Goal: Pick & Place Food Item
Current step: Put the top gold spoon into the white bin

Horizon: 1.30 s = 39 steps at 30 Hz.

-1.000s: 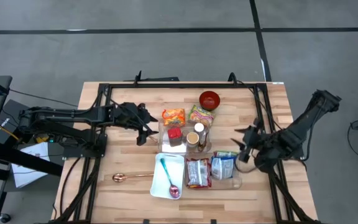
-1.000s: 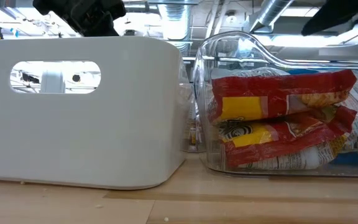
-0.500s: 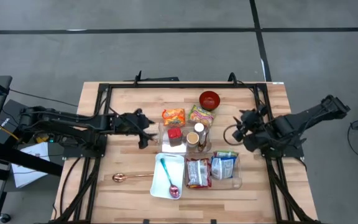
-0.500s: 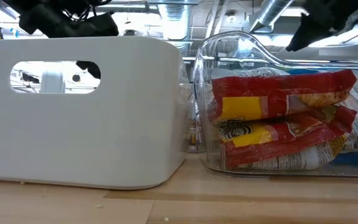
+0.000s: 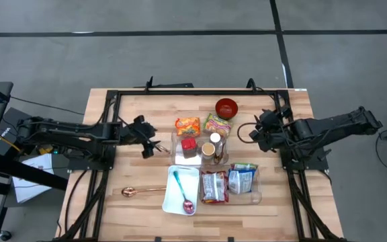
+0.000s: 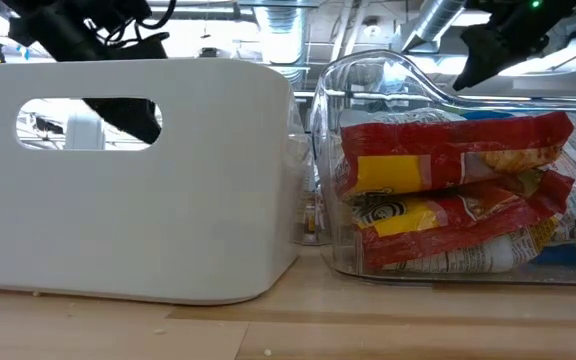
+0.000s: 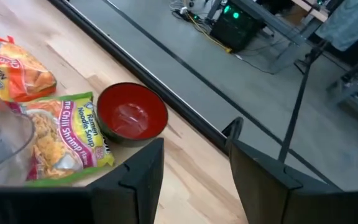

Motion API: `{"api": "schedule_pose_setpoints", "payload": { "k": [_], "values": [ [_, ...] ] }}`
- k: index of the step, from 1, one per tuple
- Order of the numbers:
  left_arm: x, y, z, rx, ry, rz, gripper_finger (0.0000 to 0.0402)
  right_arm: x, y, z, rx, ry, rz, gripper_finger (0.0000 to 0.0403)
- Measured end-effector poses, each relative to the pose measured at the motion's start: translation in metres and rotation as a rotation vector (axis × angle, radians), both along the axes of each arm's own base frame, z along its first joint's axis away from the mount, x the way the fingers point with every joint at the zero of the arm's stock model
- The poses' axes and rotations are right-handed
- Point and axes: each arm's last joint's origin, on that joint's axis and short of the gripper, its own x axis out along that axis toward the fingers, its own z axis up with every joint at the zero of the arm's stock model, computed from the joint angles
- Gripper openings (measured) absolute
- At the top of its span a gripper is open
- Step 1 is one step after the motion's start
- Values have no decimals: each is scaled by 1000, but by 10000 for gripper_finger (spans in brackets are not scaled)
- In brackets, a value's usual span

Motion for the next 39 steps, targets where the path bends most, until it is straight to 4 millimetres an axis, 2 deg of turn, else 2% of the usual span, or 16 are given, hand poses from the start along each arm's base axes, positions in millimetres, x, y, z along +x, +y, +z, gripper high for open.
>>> {"api": "schedule_pose_setpoints", "payload": {
  "k": [14, 17, 21, 24, 27, 31, 34, 37, 39],
  "values": [
    [-12, 0, -26, -19, 96, -13, 196, 7, 0, -8, -16, 78, -6, 175],
    [-15, 3, -31, -5, 115, 7, 191, 7, 0, -9, -17, 91, -5, 175],
    [-20, 4, -41, 2, 187, -74, 191, 8, 0, -9, -20, 95, -6, 175],
    [-19, 3, -42, 37, 211, -134, 191, 8, 0, -9, -22, 93, -7, 175],
    [-17, 4, -43, 35, 207, -120, 191, 8, 0, -9, -22, 92, -7, 175],
    [-16, 8, -47, -34, 188, 23, 190, 8, 0, -9, -20, 89, -7, 175],
    [-17, 17, -48, -174, 77, 300, 190, 8, 1, -9, -17, 87, -6, 175],
    [-19, 24, -47, -391, -91, 612, 190, 8, 1, -9, -17, 85, -5, 175],
    [-19, 25, -47, -500, -173, 745, 190, 8, 1, -9, -16, 85, -5, 175]
  ]
}}
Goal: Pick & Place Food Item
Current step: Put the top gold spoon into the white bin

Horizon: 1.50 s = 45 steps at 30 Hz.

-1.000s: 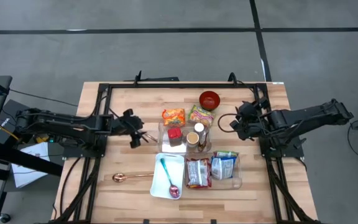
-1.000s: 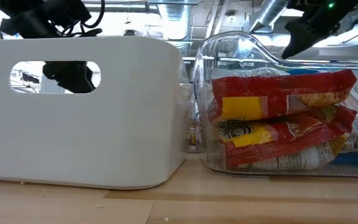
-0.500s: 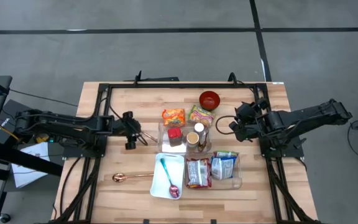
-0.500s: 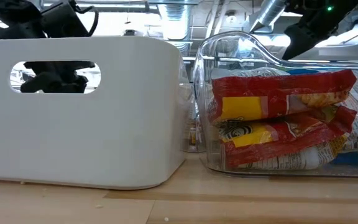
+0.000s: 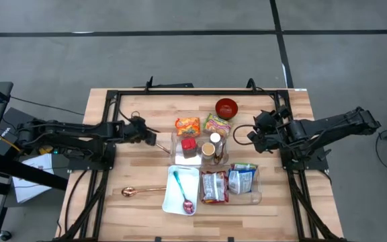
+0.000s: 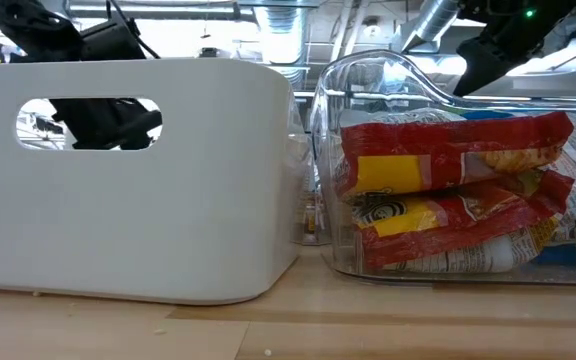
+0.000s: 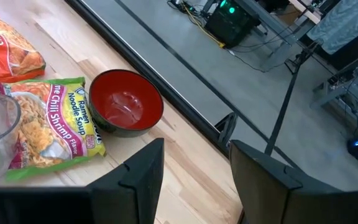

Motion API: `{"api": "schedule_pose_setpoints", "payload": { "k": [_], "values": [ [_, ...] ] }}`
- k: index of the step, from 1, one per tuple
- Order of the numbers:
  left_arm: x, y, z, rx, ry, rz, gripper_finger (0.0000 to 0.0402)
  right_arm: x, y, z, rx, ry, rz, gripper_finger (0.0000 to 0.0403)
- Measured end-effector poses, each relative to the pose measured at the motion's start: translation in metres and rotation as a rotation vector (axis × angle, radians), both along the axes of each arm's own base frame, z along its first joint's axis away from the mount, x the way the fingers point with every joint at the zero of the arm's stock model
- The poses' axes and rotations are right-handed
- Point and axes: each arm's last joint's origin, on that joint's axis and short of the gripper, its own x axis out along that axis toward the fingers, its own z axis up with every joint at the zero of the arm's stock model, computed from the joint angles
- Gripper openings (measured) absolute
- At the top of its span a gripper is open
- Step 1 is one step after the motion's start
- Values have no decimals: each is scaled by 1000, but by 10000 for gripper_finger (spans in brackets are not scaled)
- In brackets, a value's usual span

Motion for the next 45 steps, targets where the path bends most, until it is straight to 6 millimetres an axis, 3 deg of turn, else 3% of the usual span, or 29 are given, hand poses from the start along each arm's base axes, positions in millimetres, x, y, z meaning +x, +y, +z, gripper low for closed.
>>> {"api": "schedule_pose_setpoints", "payload": {
  "k": [11, 18, 31, 45],
  "values": [
    [4, -8, -2, -241, -214, 352, 190, 0, 0, 0, 0, -2, 0, 175],
    [9, -13, -26, -351, -191, 542, 190, 0, 0, 0, 0, 1, 0, 175],
    [23, -12, -41, -377, -229, 593, 136, -1, 0, 0, 6, 9, 4, 175],
    [8, -12, -58, -366, -269, 705, 82, -1, 0, -1, 24, 13, 9, 175]
  ]
}}
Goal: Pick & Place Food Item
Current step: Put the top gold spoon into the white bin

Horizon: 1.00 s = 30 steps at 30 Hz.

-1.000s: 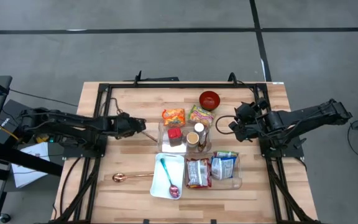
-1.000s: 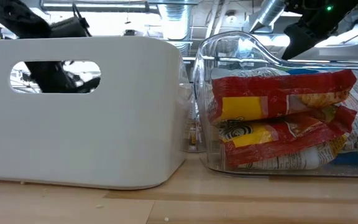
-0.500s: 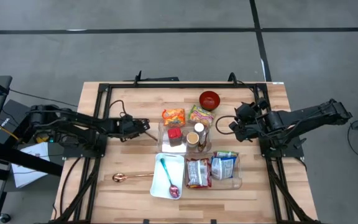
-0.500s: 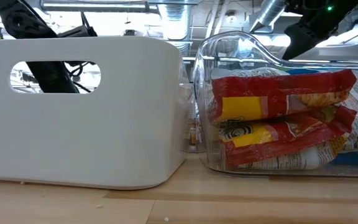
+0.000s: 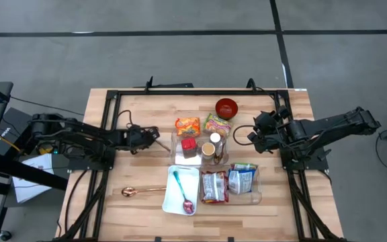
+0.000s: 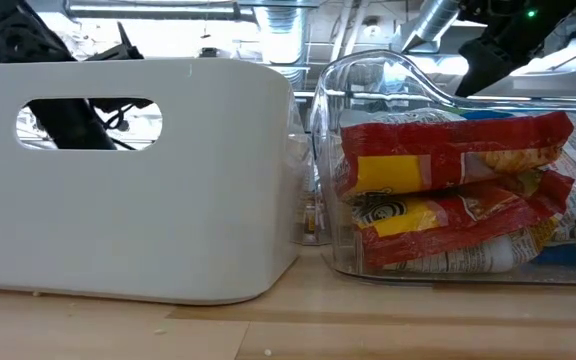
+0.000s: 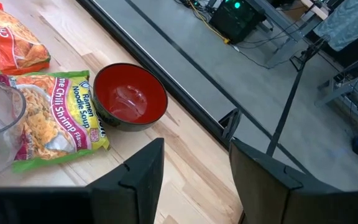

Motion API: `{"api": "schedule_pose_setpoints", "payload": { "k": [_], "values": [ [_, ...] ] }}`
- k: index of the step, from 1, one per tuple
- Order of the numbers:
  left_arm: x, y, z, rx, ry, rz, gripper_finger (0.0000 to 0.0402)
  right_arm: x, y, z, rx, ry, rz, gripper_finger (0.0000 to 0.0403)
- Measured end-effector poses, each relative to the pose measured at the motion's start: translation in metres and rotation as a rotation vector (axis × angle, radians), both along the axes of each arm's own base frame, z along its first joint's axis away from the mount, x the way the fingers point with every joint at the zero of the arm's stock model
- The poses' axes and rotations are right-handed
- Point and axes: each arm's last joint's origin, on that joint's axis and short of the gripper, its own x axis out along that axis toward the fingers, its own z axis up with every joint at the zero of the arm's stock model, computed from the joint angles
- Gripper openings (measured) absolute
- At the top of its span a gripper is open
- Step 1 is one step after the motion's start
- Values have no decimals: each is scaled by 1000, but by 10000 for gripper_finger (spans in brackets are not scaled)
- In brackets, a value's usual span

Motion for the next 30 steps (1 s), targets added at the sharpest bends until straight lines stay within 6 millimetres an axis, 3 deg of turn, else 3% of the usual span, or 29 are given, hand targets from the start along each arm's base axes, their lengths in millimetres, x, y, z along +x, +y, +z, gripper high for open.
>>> {"api": "schedule_pose_setpoints", "payload": {
  "k": [9, 22, 30],
  "values": [
    [-5, 1, -6, 39, -24, 34, 8, 0, 0, 0, 4, 1, 2, 175],
    [-10, 1, 1, 123, 50, -108, 4, -1, 0, 0, 6, 8, 2, 175],
    [-29, -3, 16, 121, 112, -217, 1, 0, 0, 0, 7, 0, 2, 175]
  ]
}}
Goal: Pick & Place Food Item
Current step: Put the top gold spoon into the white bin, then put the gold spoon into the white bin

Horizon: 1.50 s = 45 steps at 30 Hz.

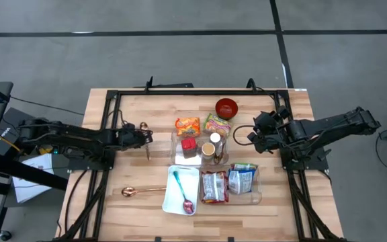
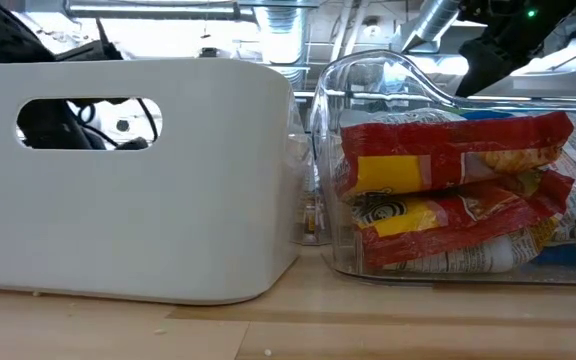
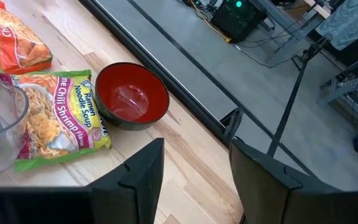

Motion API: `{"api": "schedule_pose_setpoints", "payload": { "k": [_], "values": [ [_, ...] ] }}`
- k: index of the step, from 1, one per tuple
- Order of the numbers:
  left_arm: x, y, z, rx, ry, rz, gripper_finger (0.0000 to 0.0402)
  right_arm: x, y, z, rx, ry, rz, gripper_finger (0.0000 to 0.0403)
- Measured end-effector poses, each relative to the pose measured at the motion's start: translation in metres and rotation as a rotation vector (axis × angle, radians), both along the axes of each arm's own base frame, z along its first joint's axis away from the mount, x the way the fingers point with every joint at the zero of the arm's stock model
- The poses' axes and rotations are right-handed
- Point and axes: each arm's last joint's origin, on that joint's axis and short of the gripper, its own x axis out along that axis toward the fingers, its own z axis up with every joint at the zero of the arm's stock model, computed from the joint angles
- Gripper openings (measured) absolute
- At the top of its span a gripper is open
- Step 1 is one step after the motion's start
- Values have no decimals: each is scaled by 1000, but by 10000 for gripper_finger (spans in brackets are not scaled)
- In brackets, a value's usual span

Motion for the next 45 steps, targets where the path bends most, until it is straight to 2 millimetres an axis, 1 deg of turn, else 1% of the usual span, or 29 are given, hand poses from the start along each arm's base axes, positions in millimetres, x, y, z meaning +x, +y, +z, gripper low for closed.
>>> {"api": "schedule_pose_setpoints", "payload": {
  "k": [5, 8, 12, 16, 25, 29, 35, 40, 45],
  "values": [
    [-10, -4, 6, -60, 28, -88, 1, 1, 0, 0, 0, -8, 0, 175],
    [-14, -4, 8, -61, 34, -90, 3, 1, 0, 0, -2, -12, -1, 175],
    [-18, -4, 10, -43, 46, -79, 19, 1, 0, 0, -2, -12, -1, 175],
    [-20, -4, 11, -35, 58, -82, 47, 1, 0, 0, -1, -12, -1, 175],
    [-19, -4, 12, -11, 63, -88, 127, 1, 0, 0, -1, -13, -1, 176],
    [-18, -3, 11, -2, 64, -80, 147, 1, 0, 0, -1, -15, -1, 176],
    [-14, -2, 6, -2, 91, -77, 142, 1, 0, 0, -1, -14, -1, 176],
    [-7, -1, 0, -2, 114, -75, 125, 1, 0, 0, -1, -12, -1, 176],
    [-6, -1, -4, -3, 147, -74, 102, 1, 0, 0, 2, -11, 0, 176]
  ]
}}
